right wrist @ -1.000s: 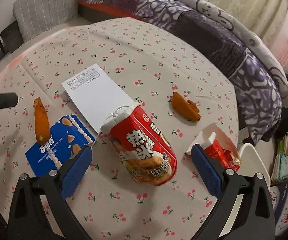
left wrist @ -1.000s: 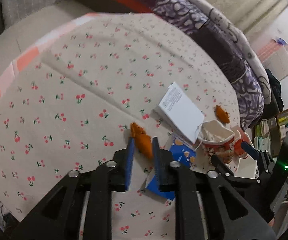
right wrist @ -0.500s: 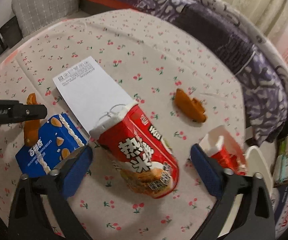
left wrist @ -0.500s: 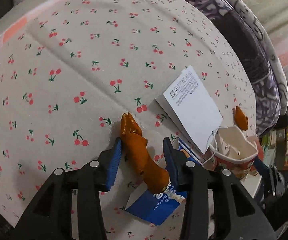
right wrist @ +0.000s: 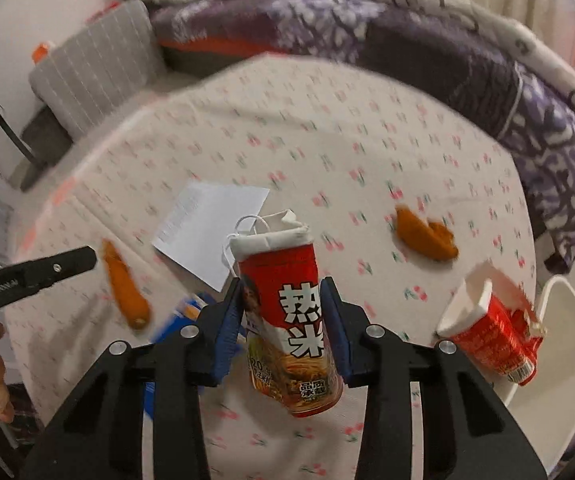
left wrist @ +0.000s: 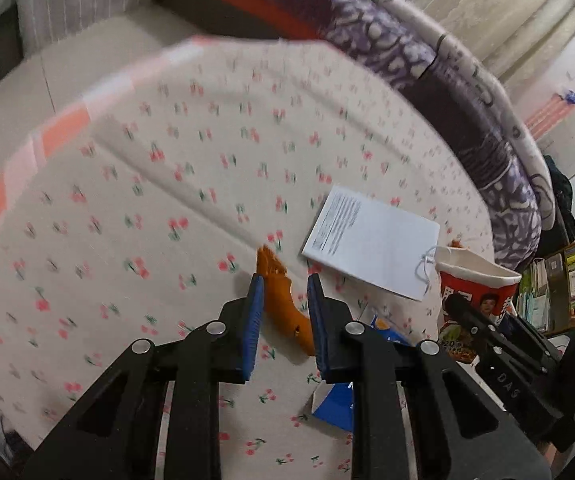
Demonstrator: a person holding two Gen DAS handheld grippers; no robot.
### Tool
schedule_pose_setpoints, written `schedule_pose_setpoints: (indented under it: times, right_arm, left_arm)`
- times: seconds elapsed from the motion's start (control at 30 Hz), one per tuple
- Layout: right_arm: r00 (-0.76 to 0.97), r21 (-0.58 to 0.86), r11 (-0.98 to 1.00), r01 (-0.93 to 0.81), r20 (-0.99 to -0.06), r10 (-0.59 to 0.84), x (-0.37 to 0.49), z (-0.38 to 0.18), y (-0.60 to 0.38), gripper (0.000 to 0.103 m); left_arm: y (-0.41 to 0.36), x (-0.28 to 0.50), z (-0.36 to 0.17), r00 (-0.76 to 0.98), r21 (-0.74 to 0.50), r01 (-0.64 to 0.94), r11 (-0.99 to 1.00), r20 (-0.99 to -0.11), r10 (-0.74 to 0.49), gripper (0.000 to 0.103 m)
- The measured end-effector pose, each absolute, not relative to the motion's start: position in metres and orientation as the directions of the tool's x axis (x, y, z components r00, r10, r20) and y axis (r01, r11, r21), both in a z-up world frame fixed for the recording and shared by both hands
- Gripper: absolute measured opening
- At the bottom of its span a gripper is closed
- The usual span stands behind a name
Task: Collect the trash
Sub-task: 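Lift the orange peel and red snack bag and carry them toward the bin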
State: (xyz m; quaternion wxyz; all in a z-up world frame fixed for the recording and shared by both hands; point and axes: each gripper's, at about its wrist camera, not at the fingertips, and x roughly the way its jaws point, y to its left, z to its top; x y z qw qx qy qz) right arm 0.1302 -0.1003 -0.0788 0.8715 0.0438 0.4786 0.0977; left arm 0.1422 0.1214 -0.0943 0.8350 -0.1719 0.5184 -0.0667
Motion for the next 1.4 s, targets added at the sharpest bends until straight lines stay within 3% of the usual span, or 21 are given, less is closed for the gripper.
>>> schedule_pose_setpoints:
  times: [0.3, 0.5, 0.6, 0.73, 1.0, 1.1, 1.23, 1.4]
  right_arm:
    - [0.669, 0.263, 0.945, -0.194, -0.669, 0.324, 0.114, -0.028, -0.083, 0.04]
    - [0.72, 0.272, 0.944, -0.186, -0.615, 0.32, 0.102, -0.009, -0.087, 0.04]
    - [0.735, 0.272, 0.945, -0.182, -0.601, 0.315, 0.098, -0.001, -0.094, 0.04]
    - [0.739, 0.267, 0.948, -0.171, -0.602, 0.303, 0.091, 0.002, -0.105, 0.04]
    - [0.738, 0.279, 0.95, -0.142, -0.61, 0.289, 0.087, 0.001, -0.12, 0.04]
    - [0.735, 0.275, 0.951, -0.139, -0.615, 0.285, 0.086, 0.0, -0.122, 0.04]
    - [0.738, 0.272, 0.952, -0.144, -0.611, 0.286, 0.084, 0.002, -0.121, 0.04]
    - [0.74, 0.284, 0.948, -0.145, -0.604, 0.294, 0.085, 0.002, -0.119, 0.04]
  left_arm:
    - [0.128, 0.124, -0.042, 0.609, -0.31, 0.017, 0.951, -0.751, -0.256, 0.022]
    - [0.129, 0.129, -0.047, 0.566, -0.337, 0.019, 0.941, -0.772, -0.288, 0.023]
    - [0.131, 0.14, -0.079, 0.429, -0.364, -0.067, 0.929, -0.851, -0.303, 0.049]
    - [0.134, 0.145, -0.116, 0.31, -0.363, -0.215, 0.907, -0.906, -0.288, 0.051]
    - [0.108, 0.154, -0.142, 0.266, -0.303, -0.266, 0.915, -0.935, -0.233, 0.062]
    - [0.1, 0.155, -0.143, 0.287, -0.26, -0.229, 0.938, -0.939, -0.19, 0.059]
    - [0.108, 0.154, -0.143, 0.305, -0.269, -0.197, 0.943, -0.931, -0.202, 0.033]
    - [0.121, 0.149, -0.134, 0.352, -0.32, -0.154, 0.935, -0.902, -0.25, 0.025]
